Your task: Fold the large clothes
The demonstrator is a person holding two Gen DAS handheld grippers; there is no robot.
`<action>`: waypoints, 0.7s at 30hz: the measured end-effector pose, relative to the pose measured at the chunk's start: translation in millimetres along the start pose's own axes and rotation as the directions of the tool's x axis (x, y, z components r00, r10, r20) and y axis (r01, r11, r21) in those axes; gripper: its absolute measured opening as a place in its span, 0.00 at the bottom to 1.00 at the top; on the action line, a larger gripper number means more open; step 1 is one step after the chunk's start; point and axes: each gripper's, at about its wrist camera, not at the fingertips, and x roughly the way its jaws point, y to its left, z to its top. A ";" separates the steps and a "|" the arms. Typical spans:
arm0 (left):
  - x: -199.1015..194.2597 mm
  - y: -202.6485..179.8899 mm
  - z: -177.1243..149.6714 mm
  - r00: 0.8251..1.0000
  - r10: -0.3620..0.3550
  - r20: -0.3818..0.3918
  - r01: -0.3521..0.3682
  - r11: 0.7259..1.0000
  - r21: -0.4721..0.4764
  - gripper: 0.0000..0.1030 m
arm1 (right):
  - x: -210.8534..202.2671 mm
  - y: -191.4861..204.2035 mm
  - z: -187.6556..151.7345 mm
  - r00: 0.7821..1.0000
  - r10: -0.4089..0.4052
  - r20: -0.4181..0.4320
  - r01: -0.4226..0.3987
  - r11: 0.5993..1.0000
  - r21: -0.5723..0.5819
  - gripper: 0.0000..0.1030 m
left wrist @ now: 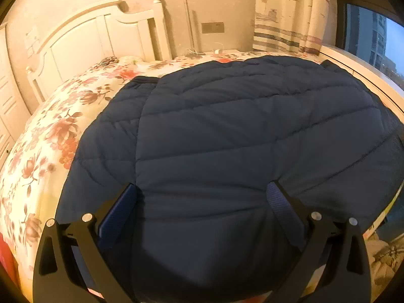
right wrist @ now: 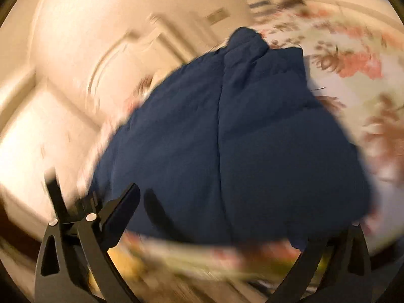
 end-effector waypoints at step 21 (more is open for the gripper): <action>106.5 -53.9 179.3 0.973 0.073 -0.218 -0.085 0.995 -0.044 0.97 | -44.2 -19.7 27.2 0.913 0.179 0.368 -0.182 0.983 -0.024 0.35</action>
